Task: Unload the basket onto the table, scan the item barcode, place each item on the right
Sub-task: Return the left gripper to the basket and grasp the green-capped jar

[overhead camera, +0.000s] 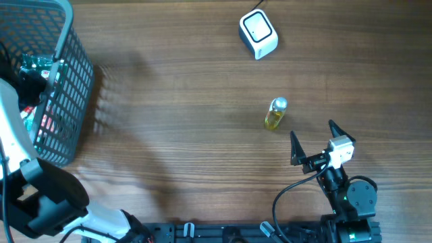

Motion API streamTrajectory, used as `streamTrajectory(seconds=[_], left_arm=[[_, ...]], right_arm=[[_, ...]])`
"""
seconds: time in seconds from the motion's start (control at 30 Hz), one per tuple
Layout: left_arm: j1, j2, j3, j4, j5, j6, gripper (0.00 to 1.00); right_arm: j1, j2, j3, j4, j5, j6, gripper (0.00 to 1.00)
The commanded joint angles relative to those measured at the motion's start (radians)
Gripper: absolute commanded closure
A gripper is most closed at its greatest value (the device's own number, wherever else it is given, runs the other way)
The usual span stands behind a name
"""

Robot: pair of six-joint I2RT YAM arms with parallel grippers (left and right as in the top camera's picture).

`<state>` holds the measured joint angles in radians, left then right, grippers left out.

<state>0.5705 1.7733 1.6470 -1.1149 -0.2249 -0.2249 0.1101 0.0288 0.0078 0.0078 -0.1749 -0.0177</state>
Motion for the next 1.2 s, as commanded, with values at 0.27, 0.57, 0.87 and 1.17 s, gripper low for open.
streamTrajectory(seconds=[0.27, 0.57, 0.87, 1.17], left_arm=[[0.039, 0.049, -0.138, 0.034, 0.067, 0.009, 0.0], [0.039, 0.049, -0.22, 0.071, 0.072, 0.008, 0.0], [0.039, 0.049, -0.293, 0.114, 0.072, 0.008, 0.0], [0.048, 0.049, -0.307, 0.124, 0.072, 0.004, 0.07]], right_arm=[[-0.004, 0.0, -0.003, 0.004, 0.01, -0.008, 0.0], [-0.004, 0.002, -0.003, 0.004, 0.01, -0.008, 0.0], [-0.004, 0.002, -0.003, 0.004, 0.01, -0.008, 0.0], [-0.004, 0.002, -0.003, 0.004, 0.01, -0.008, 0.0]])
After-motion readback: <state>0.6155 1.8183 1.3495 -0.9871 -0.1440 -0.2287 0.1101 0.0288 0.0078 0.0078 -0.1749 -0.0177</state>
